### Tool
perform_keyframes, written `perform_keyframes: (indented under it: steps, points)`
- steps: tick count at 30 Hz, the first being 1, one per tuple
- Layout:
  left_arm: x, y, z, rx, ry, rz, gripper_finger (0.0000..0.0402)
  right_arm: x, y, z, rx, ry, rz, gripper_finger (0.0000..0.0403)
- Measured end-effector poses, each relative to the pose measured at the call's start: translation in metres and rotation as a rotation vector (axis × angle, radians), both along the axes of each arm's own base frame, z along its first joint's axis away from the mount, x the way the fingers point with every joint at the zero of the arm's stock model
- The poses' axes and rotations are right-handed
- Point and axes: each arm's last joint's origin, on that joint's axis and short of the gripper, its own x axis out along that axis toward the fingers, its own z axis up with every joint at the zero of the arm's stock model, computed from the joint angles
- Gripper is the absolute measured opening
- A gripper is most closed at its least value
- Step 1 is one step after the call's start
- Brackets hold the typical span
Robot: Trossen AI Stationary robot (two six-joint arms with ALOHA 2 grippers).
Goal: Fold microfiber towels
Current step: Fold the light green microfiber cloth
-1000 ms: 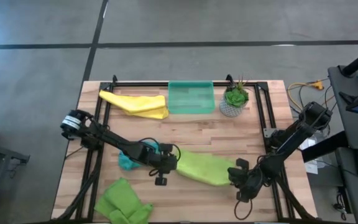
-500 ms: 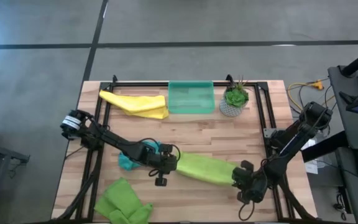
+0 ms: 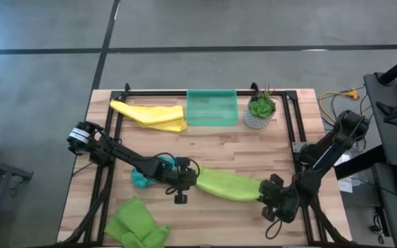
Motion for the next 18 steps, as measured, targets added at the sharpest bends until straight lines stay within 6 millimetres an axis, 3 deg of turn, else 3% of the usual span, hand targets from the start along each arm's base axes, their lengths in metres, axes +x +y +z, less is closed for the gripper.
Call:
perform_keyframes:
  steps: [18]
  points:
    - [0.005, 0.014, 0.001, 0.066, -0.051, 0.163, 0.0001, -0.009, -0.013, -0.001, -0.053, 0.072, -0.128, 0.0009]
